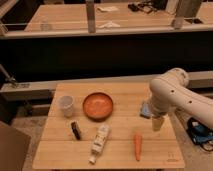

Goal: Knock the eraser over

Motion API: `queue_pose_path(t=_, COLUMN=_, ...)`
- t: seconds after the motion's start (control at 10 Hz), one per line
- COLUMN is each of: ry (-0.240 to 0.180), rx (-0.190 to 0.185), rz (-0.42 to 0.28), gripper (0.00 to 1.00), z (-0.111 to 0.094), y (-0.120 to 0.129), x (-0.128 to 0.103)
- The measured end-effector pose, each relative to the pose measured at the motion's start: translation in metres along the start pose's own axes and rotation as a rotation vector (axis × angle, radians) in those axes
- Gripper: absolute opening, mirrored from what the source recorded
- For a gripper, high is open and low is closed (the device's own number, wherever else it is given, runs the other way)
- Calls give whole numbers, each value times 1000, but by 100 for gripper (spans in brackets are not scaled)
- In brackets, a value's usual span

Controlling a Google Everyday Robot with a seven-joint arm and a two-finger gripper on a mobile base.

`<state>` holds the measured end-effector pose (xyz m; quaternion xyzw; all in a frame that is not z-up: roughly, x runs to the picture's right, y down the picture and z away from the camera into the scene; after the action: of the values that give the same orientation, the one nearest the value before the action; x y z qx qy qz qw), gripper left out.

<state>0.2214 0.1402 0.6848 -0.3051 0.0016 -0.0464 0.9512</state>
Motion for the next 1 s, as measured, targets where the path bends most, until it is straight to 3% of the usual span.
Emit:
queue_pose_path(t=0.2, ry=-1, rx=-8, rz=-24, gripper=80, z=2, y=6, x=-2)
queue_pose_path(t=1.0, ry=-30, rx=-37, rz=-136, gripper=80, z=11, y=19, x=-47)
